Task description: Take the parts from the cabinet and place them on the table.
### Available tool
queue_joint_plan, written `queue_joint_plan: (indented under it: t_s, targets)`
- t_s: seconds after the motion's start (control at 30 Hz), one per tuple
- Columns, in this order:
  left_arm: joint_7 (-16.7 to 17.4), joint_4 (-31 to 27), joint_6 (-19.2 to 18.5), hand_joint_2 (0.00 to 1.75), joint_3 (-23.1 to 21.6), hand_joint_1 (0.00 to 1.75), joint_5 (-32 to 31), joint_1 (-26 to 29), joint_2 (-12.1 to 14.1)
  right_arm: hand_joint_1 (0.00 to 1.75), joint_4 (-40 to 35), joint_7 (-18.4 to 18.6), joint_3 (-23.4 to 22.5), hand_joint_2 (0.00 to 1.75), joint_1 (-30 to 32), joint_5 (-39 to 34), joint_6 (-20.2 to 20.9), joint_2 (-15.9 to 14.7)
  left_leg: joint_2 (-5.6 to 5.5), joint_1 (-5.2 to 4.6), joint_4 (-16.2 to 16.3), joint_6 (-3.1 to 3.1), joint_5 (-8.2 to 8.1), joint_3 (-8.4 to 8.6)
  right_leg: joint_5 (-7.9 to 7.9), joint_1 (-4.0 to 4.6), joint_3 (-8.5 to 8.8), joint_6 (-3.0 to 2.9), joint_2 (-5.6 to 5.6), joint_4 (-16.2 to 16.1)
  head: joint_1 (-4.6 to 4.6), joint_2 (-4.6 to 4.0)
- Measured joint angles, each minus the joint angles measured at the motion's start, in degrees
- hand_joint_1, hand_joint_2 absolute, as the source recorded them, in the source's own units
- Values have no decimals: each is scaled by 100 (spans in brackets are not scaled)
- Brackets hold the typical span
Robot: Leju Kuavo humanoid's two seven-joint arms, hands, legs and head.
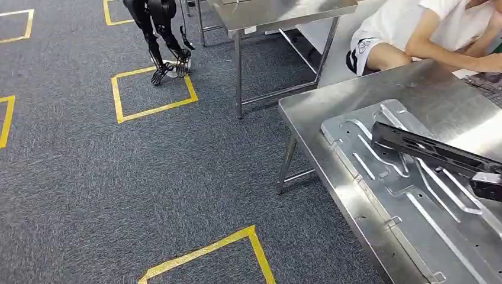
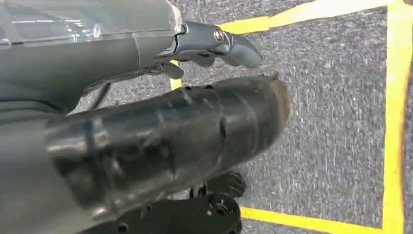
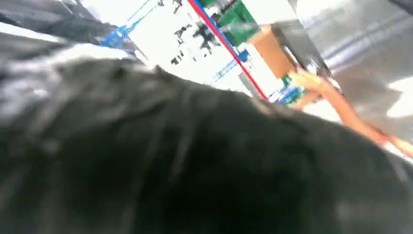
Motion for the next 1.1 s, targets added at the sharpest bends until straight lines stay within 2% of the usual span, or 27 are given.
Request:
queue_joint_plan:
  t_s: [0.07,0.1,0.13,0.17,0.2,0.23,0.27,0.3,0.37,0.4,0.43,0.47,0.53,0.57,0.6,0.63,0.67,0.73,0.77,0.8,0.83,0.87,0.9,0.93,0.97,1.07,1.1]
  targets:
    - [0,0,-2,0,2,0,0,10,0,0,0,-13,-9,0,9,0,18,-2,-84,8,-50,74,58,25,11,-16,11,58,-70,-17,0,2]
    - [4,0,-4,0,2,0,-2,13,-2,0,-2,-15,-20,0,18,0,26,-4,-108,32,-78,103,97,30,-59,-48,-5,92,39,48,0,2]
    - [9,0,-11,0,2,0,-2,8,-2,0,-4,-19,-50,0,17,-2,52,-13,-148,32,-85,142,124,9,-288,-62,-115,105,232,295,2,2]
    - [11,0,-13,0,2,0,-4,2,-2,0,-7,-22,-81,0,17,0,70,-17,-192,29,-85,155,133,-8,-525,-62,-277,118,323,683,4,2]
    - [13,0,-24,0,0,0,-7,3,-2,0,-7,-39,-85,0,19,13,99,-15,-236,15,-85,165,142,-19,-748,-62,-487,129,369,1173,2,2]
    - [17,0,-26,0,0,0,-17,-1,-2,0,-7,-65,-72,0,29,22,133,-13,-292,7,-81,169,147,-32,-884,-64,-662,135,379,1559,0,2]
    - [20,0,-28,0,2,0,-17,3,-2,0,-7,-74,-68,0,41,24,149,-11,-343,-1,-74,170,155,-38,-868,-66,-737,130,383,1711,2,2]
    - [24,0,-28,0,2,0,-20,5,-2,0,-9,-85,-65,0,42,28,164,-7,-407,-5,-70,166,157,-37,-718,-67,-666,119,391,1570,2,0]
    - [26,0,-33,0,2,0,-24,3,-2,0,-11,-85,-74,0,32,50,177,-9,-520,-6,-58,160,160,-17,-225,-67,-226,82,455,708,2,2]
    - [28,0,-42,0,2,0,-28,4,-4,0,-13,-87,-85,0,25,61,179,-9,-582,-4,-55,154,159,-8,-9,-74,35,54,593,180,4,2]
    - [31,0,-44,0,2,0,-31,1,-15,0,-13,-96,-90,0,22,74,179,-9,-624,2,-56,119,177,-56,-119,-86,110,43,875,62,0,0]
    - [37,0,-44,0,0,0,-33,-17,-18,0,-18,-105,-90,0,19,83,193,-26,-683,3,-13,94,192,-110,-86,-70,80,41,867,-49,4,2]
    - [42,0,-52,0,0,0,-35,-3,-17,0,-20,-103,-98,0,-1,105,197,-35,-805,54,-43,14,235,-164,-86,-33,65,27,742,-21,9,2]
    - [42,0,-52,0,0,0,-35,3,-18,0,-26,-107,-100,0,-10,107,197,-42,-874,57,-56,-30,255,-166,-64,-27,83,-6,664,-66,0,2]
    - [42,0,-52,0,0,0,-35,3,-18,0,-33,-111,-105,0,-16,107,197,-46,-813,47,-10,-44,206,-195,-18,-99,125,-71,596,-152,-13,2]
    - [42,0,-52,0,2,0,-35,6,-18,0,-35,-113,-105,0,-19,109,197,-46,-530,11,135,-69,87,-253,-11,-74,156,-83,510,-184,0,0]
    - [42,0,-57,0,2,0,-35,2,-17,0,-42,-120,-109,0,-32,109,199,-52,-348,20,457,-96,-126,-405,-12,-60,155,-107,455,-184,-11,2]
    - [42,0,-68,0,0,0,-35,-11,-20,0,-46,-120,-111,0,-38,111,208,-52,-249,64,1269,-139,-506,-789,-21,-33,153,-132,300,-176,-4,2]
    - [42,0,-70,0,0,0,-35,-10,-20,0,-48,-127,-111,0,-38,109,210,-52,-235,72,1524,-155,-569,-907,-24,-31,149,-134,228,-174,-7,2]
    - [44,0,-70,0,0,0,-37,-7,-20,0,-55,-127,-111,0,-37,109,212,-52,-219,73,1517,-166,-509,-893,-24,-31,147,-134,163,-169,-7,2]
    - [42,0,-70,0,2,0,-37,-3,-20,0,-57,-129,-111,0,-35,109,217,-52,-194,74,1267,-171,-336,-749,-29,-34,143,-126,100,-160,-7,2]
    - [44,0,-70,0,2,0,-37,-1,-17,0,-59,-129,-111,0,-36,107,219,-52,-145,77,790,-167,-94,-476,-37,-38,145,-116,34,-143,-7,2]
    - [44,0,-70,0,2,0,-37,-3,-17,0,-63,-129,-114,0,-38,109,219,-57,-22,76,306,-154,98,-191,-54,-38,147,-91,-18,-118,-7,2]
    - [44,0,-70,0,2,0,-37,-15,-17,0,-66,-129,-116,0,-38,107,219,-81,224,42,-10,-121,28,-60,-72,-27,141,-63,-74,-89,-7,2]
    - [42,0,-70,0,2,0,-37,-16,-17,0,-68,-129,-120,0,-40,107,221,-96,141,16,-30,-68,81,-49,-94,5,127,-24,-115,-53,-2,2]
    - [44,0,-72,0,0,0,-39,-1,-15,0,-70,-138,-133,0,-43,90,252,-109,-41,-5,-32,24,129,-88,-67,-7,149,47,-262,-90,-2,2]
    - [46,0,-68,0,2,0,-39,-2,-15,0,-72,-144,-135,0,-37,64,262,-129,-92,28,-93,86,175,-52,-100,-27,150,89,-247,-77,-4,2]
